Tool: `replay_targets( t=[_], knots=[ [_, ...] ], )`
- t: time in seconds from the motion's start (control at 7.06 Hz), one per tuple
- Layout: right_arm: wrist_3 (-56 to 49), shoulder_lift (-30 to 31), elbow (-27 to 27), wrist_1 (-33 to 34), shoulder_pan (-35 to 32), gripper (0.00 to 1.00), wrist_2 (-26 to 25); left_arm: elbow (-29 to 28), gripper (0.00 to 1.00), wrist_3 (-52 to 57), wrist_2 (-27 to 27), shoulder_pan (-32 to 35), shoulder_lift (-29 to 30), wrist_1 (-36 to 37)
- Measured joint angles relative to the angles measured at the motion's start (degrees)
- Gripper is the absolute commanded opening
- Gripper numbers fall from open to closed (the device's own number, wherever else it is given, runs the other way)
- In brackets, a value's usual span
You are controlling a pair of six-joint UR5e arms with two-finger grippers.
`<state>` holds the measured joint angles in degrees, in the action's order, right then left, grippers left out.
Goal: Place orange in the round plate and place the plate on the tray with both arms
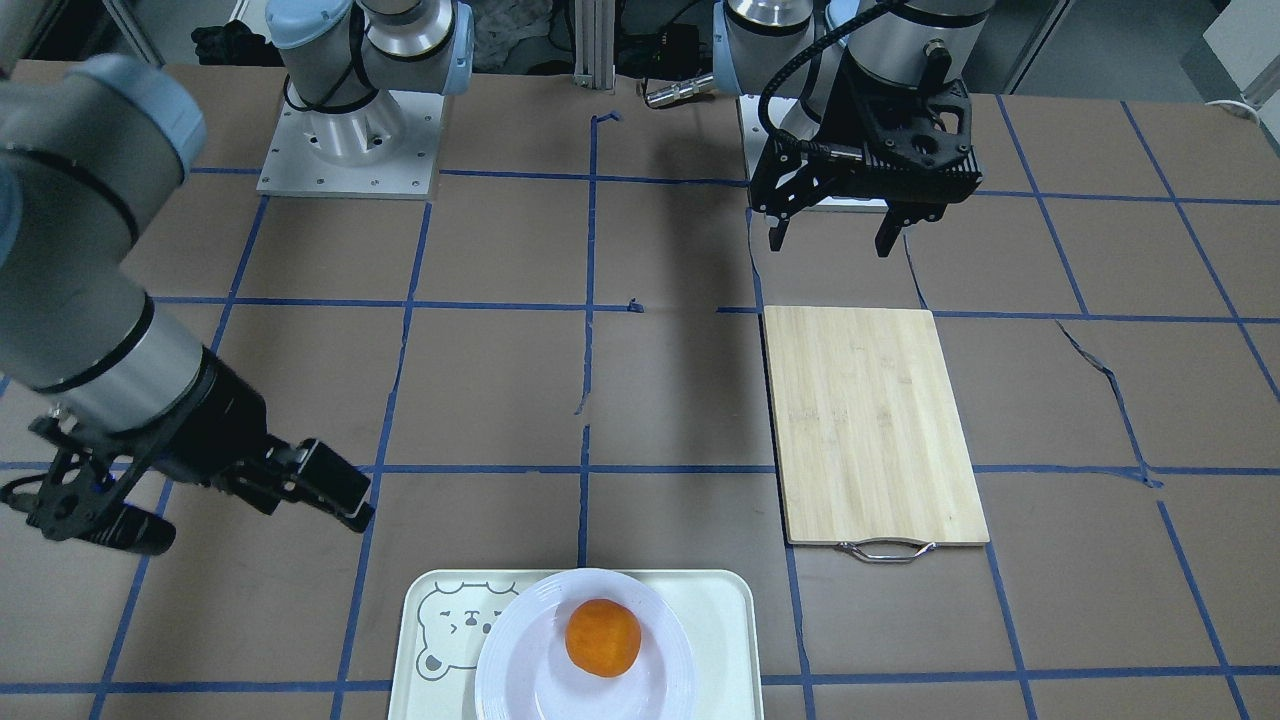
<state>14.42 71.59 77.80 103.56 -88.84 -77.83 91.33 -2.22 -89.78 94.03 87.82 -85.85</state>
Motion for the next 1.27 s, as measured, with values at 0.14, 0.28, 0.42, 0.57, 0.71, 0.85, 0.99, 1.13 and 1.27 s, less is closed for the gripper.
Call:
replay_targets(
  t=[0.14,0.28,0.42,0.57,0.71,0.85,0.99,1.13,1.27],
  knots=[
    [-0.04,3.63,-0.05,-6.14,-2.89,1.0,-5.51,-0.44,1.0,0.13,0.25,-0.14,1.05,0.3],
    [-0.18,6.84,0.07,-11.13,-4.47,1.0,-8.37,-0.69,1.0,0.22,0.9,-0.27,3.2,2.83],
    [-0.6,9.32,0.17,-15.48,-5.03,0.93,-9.49,-0.95,1.0,0.26,1.64,-0.34,6.54,7.69],
    [-1.97,10.96,0.26,-18.3,-5.14,1.0,-10.03,-1.76,1.0,0.28,2.1,-0.15,10.82,12.56],
    [-3.99,11.65,0.45,-18.46,-5.15,1.0,-10.68,-3.56,1.0,0.3,2.42,0.4,15.32,15.53],
    [-5.51,11.93,0.97,-16.9,-5.12,1.0,-11.34,-6.73,1.0,0.3,2.57,1.18,20.15,16.85],
    [-7.14,12.08,1.84,-14.99,-5.07,1.0,-11.59,-10.6,1.0,0.21,2.59,2.12,25.05,17.52],
    [-8.9,12.17,2.88,-12.53,-5.02,1.0,-11.73,-14.32,1.0,0.01,2.6,3.38,30.14,19.04],
    [-10.2,12.47,3.81,-10.75,-4.97,1.0,-11.84,-17.18,1.0,-0.31,2.62,4.75,35.04,22.33]
  ],
)
